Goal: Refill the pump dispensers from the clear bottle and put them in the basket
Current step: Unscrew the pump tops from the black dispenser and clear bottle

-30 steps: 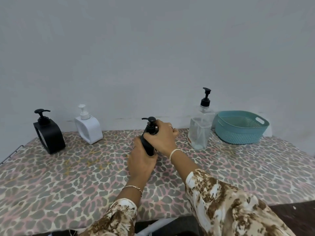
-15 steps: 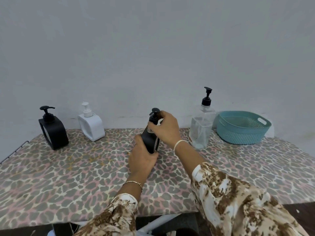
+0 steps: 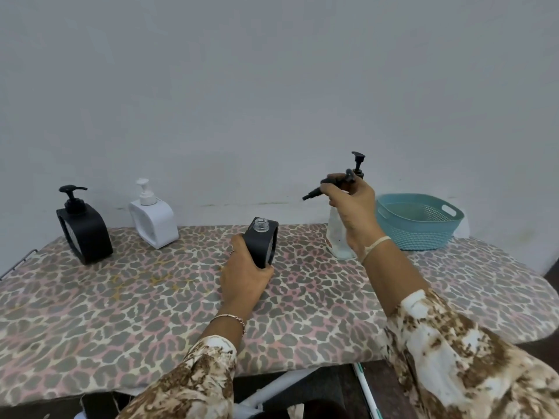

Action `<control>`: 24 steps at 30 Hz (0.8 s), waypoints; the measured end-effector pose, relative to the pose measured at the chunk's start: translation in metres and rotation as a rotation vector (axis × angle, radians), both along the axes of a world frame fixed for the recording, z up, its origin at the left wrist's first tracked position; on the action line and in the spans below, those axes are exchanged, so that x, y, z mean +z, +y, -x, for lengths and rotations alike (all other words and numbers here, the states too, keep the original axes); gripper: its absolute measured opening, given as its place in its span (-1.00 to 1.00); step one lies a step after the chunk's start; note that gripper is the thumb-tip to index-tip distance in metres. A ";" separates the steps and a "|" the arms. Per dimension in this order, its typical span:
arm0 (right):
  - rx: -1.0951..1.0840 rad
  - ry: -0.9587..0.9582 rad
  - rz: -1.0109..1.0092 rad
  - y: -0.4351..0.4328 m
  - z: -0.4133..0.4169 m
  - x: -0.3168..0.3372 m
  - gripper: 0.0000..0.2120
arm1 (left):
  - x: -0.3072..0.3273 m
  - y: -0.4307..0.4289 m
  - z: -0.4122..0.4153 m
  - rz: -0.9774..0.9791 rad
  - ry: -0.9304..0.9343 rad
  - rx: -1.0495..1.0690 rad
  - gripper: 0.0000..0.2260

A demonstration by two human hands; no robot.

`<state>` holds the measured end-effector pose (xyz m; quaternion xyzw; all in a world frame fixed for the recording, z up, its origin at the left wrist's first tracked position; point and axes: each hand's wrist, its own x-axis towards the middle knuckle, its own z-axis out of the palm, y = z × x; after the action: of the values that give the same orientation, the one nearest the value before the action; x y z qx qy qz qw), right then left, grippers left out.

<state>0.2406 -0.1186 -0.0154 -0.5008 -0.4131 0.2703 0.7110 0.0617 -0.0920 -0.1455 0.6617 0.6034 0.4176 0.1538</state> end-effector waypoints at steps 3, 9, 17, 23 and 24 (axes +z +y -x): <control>-0.041 -0.045 0.095 -0.003 -0.014 -0.032 -0.80 | -0.002 0.000 0.000 0.004 0.008 0.018 -0.38; -0.070 -0.379 0.341 -0.002 -0.025 -0.110 -0.73 | -0.005 -0.002 0.001 -0.022 0.008 0.023 -0.38; -0.103 -0.696 0.449 -0.003 -0.019 -0.140 -0.70 | -0.005 -0.002 0.001 -0.024 0.023 0.026 -0.39; -0.129 -0.721 0.446 -0.002 -0.018 -0.135 -0.57 | -0.002 -0.003 0.000 0.003 -0.032 -0.014 -0.35; -0.137 -0.710 0.427 -0.003 -0.018 -0.132 -0.58 | 0.001 -0.004 0.000 0.008 -0.066 -0.030 -0.29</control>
<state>0.2584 -0.1211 -0.1474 -0.7252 -0.5332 0.1125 0.4210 0.0614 -0.0956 -0.1449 0.6559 0.5897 0.4346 0.1823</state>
